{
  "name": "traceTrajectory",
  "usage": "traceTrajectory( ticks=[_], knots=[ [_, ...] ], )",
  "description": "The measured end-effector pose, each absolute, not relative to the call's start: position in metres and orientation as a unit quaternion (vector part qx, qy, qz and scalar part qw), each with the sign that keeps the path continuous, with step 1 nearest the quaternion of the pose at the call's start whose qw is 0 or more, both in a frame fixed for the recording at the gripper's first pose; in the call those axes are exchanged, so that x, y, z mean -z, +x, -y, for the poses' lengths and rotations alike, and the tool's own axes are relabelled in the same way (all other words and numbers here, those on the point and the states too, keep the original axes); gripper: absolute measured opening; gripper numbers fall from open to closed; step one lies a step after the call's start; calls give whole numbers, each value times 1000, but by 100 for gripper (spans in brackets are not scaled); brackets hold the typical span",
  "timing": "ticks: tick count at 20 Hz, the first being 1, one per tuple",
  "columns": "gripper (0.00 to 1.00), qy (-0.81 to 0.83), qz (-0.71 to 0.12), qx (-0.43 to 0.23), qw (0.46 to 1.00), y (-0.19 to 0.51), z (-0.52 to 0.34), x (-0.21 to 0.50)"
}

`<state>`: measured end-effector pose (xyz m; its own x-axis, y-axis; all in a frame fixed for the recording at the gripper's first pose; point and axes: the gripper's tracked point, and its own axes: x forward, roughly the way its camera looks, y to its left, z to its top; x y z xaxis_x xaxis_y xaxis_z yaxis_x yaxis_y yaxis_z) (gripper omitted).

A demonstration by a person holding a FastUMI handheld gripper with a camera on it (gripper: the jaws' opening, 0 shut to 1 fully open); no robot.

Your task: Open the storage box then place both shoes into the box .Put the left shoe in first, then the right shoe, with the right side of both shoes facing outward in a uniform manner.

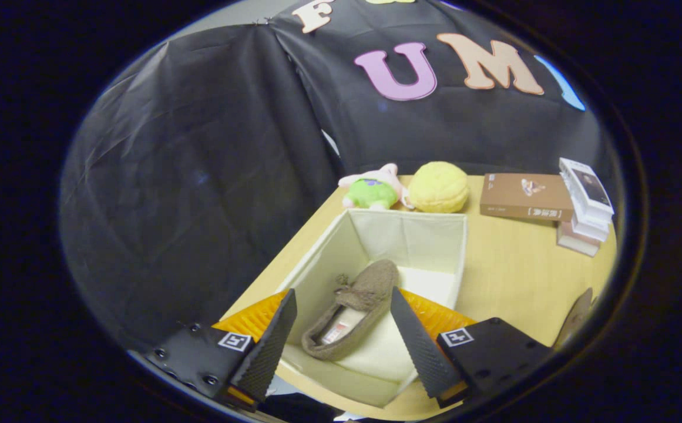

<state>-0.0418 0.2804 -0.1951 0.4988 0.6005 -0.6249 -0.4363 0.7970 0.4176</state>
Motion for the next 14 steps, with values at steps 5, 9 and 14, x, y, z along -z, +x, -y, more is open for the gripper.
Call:
traceTrajectory(
  ticks=[5, 9, 14],
  knots=[
    [100, 54, -357, -271, 892, -29, -212, 182],
    [100, 18, -335, -234, 913, -21, -152, 179],
    [100, 7, -331, -183, 926, -17, -87, 180]
  ],
)
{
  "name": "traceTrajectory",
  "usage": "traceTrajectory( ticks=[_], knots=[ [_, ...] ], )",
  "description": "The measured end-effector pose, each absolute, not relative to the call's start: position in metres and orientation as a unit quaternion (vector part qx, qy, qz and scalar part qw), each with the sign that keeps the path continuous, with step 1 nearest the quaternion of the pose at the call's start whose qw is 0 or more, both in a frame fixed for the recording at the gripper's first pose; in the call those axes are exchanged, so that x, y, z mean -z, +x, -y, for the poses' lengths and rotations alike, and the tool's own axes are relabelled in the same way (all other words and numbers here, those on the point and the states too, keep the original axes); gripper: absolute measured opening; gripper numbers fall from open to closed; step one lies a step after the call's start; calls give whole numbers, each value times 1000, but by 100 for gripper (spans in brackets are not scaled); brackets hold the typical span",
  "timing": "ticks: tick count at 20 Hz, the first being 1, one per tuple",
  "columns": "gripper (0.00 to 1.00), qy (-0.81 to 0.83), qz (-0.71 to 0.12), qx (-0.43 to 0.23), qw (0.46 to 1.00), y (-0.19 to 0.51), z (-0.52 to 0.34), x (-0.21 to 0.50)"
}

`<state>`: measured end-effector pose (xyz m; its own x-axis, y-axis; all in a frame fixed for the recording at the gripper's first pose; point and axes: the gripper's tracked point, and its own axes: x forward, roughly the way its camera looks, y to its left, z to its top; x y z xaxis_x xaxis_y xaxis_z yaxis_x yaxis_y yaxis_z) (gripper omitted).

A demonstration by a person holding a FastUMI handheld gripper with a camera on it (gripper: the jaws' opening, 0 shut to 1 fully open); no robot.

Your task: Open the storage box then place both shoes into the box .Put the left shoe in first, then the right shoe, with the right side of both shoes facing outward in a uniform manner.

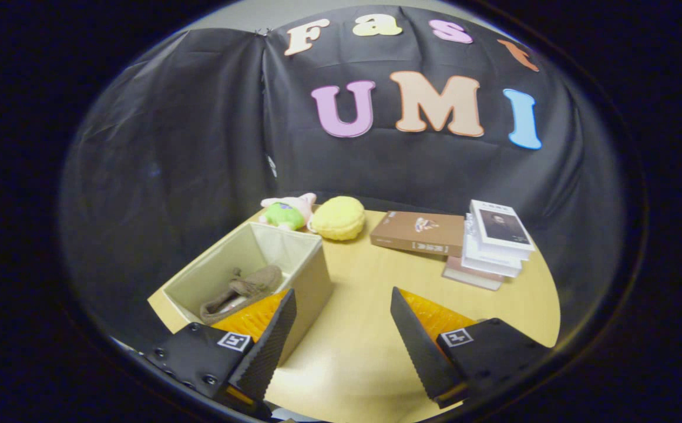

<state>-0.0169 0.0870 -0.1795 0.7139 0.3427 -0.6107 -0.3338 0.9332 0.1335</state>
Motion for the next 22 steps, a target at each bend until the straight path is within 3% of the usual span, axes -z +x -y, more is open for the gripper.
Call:
traceTrajectory(
  ticks=[11, 22],
  knots=[
    [100, -21, -366, -90, 926, -27, 44, 218],
    [100, -40, -427, -46, 902, -57, 125, 280]
  ],
)
